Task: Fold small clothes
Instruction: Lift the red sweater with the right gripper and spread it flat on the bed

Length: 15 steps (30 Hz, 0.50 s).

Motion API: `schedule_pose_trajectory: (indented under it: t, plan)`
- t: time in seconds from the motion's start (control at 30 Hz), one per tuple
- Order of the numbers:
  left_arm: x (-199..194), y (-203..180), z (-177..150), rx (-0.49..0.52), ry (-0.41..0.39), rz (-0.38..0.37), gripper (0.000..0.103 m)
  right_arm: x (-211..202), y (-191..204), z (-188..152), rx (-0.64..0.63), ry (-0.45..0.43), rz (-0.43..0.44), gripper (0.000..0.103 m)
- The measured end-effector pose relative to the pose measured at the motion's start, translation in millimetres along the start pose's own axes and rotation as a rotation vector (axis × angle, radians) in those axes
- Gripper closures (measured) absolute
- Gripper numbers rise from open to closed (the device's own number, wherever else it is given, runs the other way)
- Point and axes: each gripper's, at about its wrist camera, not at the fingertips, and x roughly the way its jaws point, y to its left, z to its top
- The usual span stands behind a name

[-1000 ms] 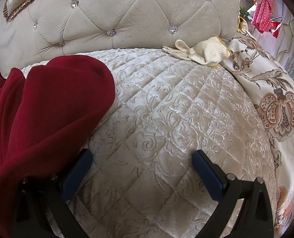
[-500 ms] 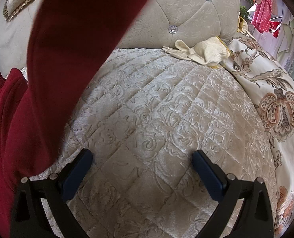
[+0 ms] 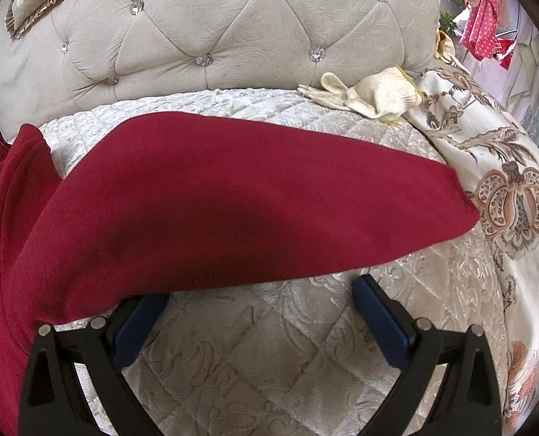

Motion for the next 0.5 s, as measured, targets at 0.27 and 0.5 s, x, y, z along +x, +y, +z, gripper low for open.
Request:
schedule_pose_trajectory:
  t: [0.27, 0.5]
  plan:
    - [-87, 1, -18, 0.015, -0.109, -0.057, 0.049, -56, 4, -12, 0.058, 0.04, 0.07, 0.001]
    - [-150, 4, -32, 0.007, -0.183, -0.11, 0.049, -196, 25, -36, -0.014, -0.074, 0.226, 0.001]
